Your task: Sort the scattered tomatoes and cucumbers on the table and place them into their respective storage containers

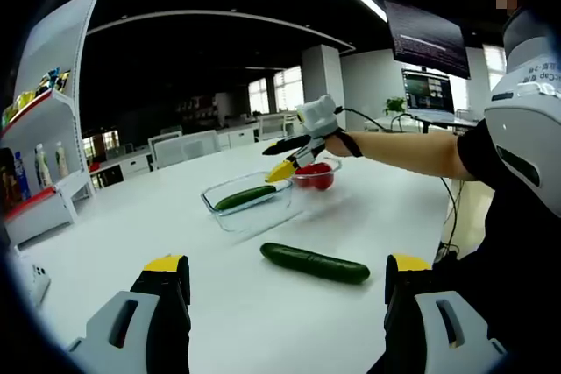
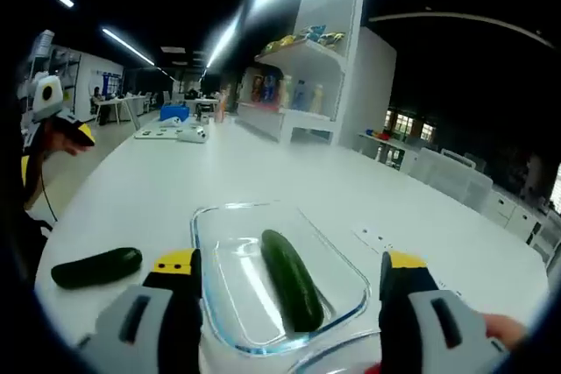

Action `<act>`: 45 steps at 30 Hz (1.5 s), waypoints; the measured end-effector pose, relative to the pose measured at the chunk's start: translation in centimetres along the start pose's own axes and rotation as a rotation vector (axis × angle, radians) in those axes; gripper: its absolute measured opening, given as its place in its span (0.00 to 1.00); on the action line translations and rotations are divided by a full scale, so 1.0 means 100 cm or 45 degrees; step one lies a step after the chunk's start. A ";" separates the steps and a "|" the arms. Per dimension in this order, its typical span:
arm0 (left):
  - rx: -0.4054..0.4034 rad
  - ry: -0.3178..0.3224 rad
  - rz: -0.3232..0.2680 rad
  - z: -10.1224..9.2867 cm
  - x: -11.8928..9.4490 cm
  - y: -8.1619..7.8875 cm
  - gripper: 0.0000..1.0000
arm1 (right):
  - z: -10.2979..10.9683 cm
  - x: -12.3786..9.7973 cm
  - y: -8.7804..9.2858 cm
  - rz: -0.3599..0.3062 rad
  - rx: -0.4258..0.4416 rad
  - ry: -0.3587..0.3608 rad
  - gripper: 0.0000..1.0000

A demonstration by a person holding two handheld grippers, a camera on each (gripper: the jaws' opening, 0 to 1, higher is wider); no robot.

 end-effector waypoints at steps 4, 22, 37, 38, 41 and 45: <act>0.004 0.014 -0.003 -0.003 0.001 0.000 0.92 | 0.007 -0.025 0.006 0.003 0.021 0.037 0.91; 0.026 0.020 -0.015 -0.003 0.006 -0.005 0.92 | 0.057 -0.145 -0.009 -0.083 0.160 0.187 0.97; 0.066 0.013 -0.025 0.002 0.009 -0.012 0.92 | 0.094 -0.224 -0.002 -0.061 0.196 0.274 0.97; 0.064 0.013 -0.027 0.002 0.009 -0.012 0.92 | 0.095 -0.226 -0.003 -0.068 0.201 0.280 0.97; 0.065 0.014 -0.024 0.001 0.011 -0.012 0.92 | 0.099 -0.236 -0.002 -0.078 0.219 0.293 0.97; 0.068 0.025 -0.019 -0.001 0.012 -0.012 0.92 | 0.095 -0.245 0.001 -0.089 0.241 0.331 0.97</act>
Point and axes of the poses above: the point that each gripper's makers call its tool centre point, and the gripper's own axes: x roughly forward along the fingers, z roughly to its left, y roughly out of its underside, the point moved 6 cm from there along -x, roughly backward along the fingers, and after that the axes turned 7 degrees about -z, right-handed, at the moved point
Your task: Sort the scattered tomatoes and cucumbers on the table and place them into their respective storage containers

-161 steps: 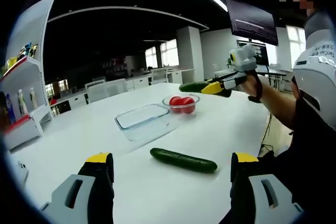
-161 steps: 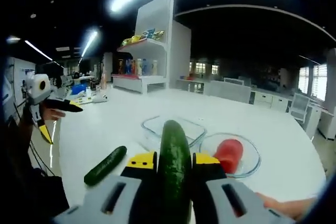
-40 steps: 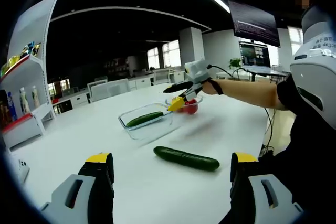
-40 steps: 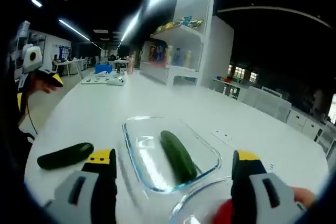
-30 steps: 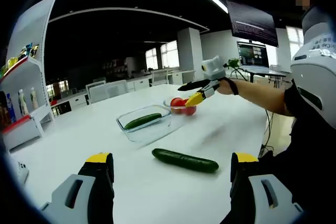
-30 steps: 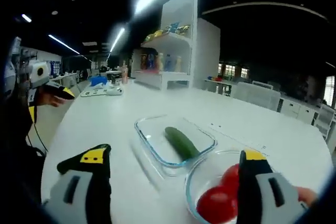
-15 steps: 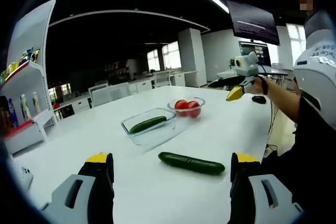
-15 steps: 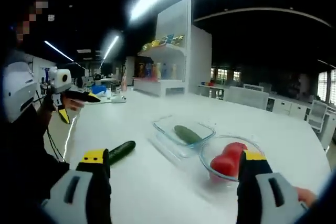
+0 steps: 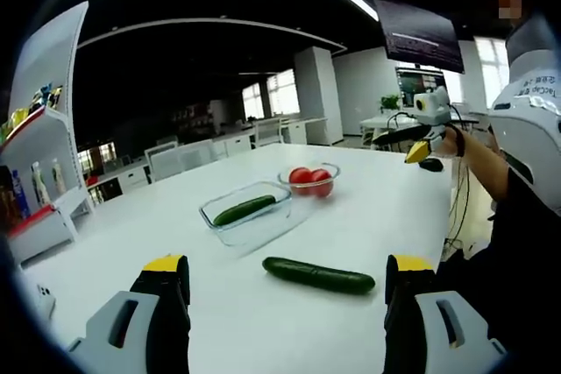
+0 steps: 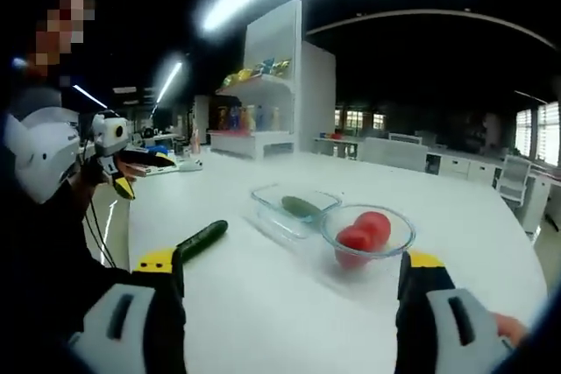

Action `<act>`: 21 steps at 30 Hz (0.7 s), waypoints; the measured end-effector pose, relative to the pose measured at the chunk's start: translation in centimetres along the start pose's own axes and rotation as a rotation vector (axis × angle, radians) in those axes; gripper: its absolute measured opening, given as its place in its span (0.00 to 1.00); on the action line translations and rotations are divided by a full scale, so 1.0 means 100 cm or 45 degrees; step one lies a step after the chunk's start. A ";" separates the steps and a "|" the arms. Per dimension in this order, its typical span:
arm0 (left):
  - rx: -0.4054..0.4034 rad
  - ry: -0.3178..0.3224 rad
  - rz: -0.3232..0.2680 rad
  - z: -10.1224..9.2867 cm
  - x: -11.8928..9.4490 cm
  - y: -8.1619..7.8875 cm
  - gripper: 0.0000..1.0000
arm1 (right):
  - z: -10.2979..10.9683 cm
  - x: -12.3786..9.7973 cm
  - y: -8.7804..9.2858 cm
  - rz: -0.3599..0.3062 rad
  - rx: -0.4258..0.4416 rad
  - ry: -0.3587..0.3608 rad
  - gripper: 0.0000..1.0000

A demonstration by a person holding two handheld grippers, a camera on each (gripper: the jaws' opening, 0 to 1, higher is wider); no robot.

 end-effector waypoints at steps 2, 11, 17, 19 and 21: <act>0.005 0.000 0.000 0.000 0.001 -0.001 0.92 | 0.000 -0.002 0.000 -0.005 0.006 0.007 0.97; -0.021 -0.005 0.032 -0.001 0.003 -0.001 0.92 | 0.003 -0.002 0.001 -0.004 -0.033 0.015 0.97; -0.049 -0.006 0.053 -0.003 0.006 0.005 0.92 | 0.009 -0.001 0.001 -0.014 -0.009 -0.008 0.97; -0.062 -0.008 0.076 -0.003 0.008 0.010 0.92 | 0.010 -0.001 0.001 -0.013 -0.019 -0.014 0.97; -0.064 -0.010 0.090 -0.002 0.010 0.012 0.92 | 0.011 0.000 0.002 -0.011 -0.022 -0.019 0.97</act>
Point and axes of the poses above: the point that each gripper's makers call its tool centre point, and the gripper's own axes: x roughly forward along the fingers, z roughly to its left, y roughly out of its underside, the point moved 6 cm from there along -x, roughly backward along the fingers, and after that the axes turned 7 degrees about -z, right-handed, at the moved point
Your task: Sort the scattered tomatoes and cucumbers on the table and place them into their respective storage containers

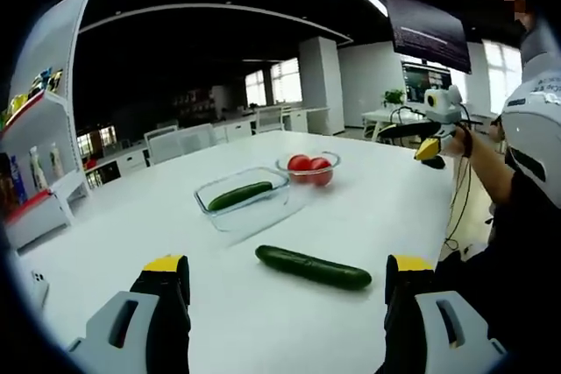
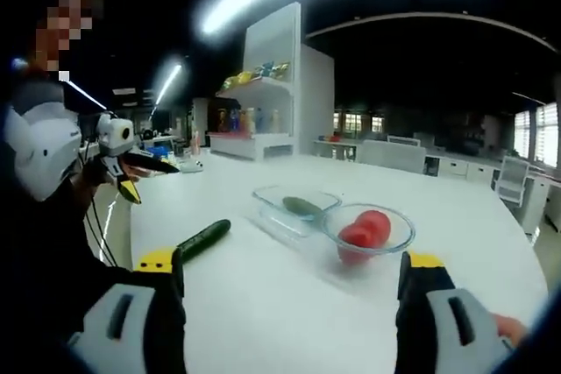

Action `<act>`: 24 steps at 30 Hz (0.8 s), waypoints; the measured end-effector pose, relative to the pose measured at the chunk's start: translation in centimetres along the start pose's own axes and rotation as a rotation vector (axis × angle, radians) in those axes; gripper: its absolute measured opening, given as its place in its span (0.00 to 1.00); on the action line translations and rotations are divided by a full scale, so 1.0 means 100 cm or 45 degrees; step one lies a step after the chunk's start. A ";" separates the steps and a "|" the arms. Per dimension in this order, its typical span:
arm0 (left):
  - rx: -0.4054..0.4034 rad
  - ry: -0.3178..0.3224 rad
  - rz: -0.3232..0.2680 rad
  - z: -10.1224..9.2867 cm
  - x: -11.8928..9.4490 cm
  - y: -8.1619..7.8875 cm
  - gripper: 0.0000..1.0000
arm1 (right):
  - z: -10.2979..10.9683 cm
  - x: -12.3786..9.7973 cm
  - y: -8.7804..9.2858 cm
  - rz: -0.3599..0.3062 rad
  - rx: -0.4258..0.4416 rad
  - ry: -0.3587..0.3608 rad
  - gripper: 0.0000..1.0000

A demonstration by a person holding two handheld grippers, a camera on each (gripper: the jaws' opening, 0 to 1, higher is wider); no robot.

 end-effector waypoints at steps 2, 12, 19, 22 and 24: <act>-0.021 0.003 0.027 0.000 0.005 0.006 0.92 | 0.001 0.002 0.002 -0.004 0.008 -0.009 0.97; -0.282 0.109 0.072 -0.022 0.050 0.042 0.92 | 0.006 0.004 0.011 0.005 0.040 -0.034 0.97; -0.358 0.063 0.106 -0.030 0.082 0.064 0.93 | 0.006 -0.001 0.017 0.012 0.064 -0.029 0.97; -0.366 0.056 0.117 -0.033 0.089 0.067 0.93 | 0.004 -0.004 0.018 0.013 0.072 -0.020 0.97; -0.366 0.045 0.122 -0.033 0.094 0.068 0.92 | 0.004 -0.005 0.019 0.016 0.074 -0.015 0.97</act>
Point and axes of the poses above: the point that each gripper's makers call its tool centre point, and the gripper's own axes: x roughly forward along the fingers, z roughly to its left, y roughly out of its underside, the point moved 6 cm from there along -x, roughly backward along the fingers, and after that the axes turned 7 degrees about -z, right-handed, at the moved point
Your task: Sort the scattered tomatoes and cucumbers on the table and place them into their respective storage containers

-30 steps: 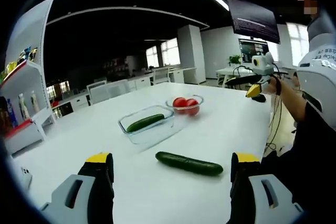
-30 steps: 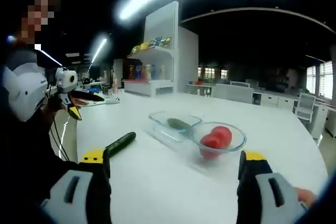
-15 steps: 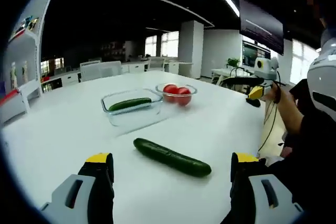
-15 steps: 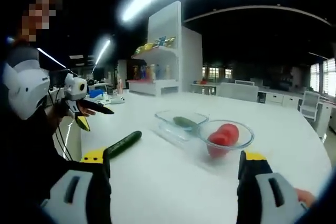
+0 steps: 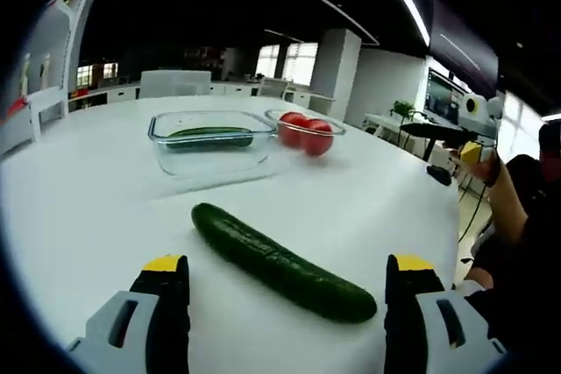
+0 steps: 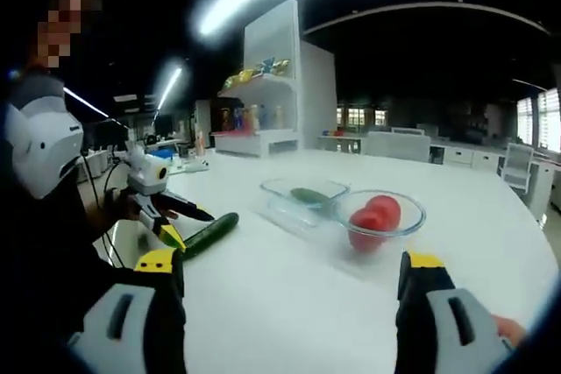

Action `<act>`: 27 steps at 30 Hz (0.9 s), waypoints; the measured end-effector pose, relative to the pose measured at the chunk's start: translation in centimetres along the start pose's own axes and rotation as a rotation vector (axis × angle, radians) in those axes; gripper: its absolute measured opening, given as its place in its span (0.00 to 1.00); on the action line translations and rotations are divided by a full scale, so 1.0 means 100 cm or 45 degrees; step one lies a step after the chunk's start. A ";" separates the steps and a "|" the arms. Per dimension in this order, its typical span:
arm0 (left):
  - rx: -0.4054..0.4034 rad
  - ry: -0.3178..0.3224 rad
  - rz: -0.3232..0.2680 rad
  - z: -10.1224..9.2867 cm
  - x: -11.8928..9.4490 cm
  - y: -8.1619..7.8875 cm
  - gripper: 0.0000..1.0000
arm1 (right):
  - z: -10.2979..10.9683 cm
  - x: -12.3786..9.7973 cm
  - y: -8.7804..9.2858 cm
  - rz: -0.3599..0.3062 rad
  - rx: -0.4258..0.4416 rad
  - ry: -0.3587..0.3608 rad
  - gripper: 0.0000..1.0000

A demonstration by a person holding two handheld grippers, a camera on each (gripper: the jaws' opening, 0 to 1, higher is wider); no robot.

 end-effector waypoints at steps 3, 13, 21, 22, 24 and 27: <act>0.009 -0.011 -0.005 0.001 0.006 -0.002 0.90 | 0.000 -0.001 0.001 -0.006 0.023 -0.008 0.97; -0.010 -0.003 0.007 0.001 0.016 -0.004 0.84 | 0.004 -0.001 0.003 0.000 0.032 -0.013 0.97; -0.002 -0.011 0.012 0.005 0.021 -0.006 0.79 | 0.007 0.000 0.004 0.005 0.037 -0.020 0.97; 0.008 -0.021 0.015 0.006 0.021 -0.006 0.75 | 0.007 0.000 0.005 0.005 0.040 -0.020 0.97; 0.034 -0.047 0.026 0.010 0.022 -0.005 0.72 | 0.006 0.000 0.005 0.004 0.043 -0.018 0.97; 0.035 -0.042 0.029 0.009 0.025 -0.006 0.72 | 0.007 0.001 0.007 0.015 0.045 -0.018 0.97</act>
Point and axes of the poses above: the point that each gripper's makers call its tool centre point, and the gripper's own axes: x roughly forward along the fingers, z roughly to its left, y roughly out of its underside, the point moved 6 cm from there along -x, roughly backward along the fingers, and after that the axes turned 7 degrees about -z, right-handed, at the moved point
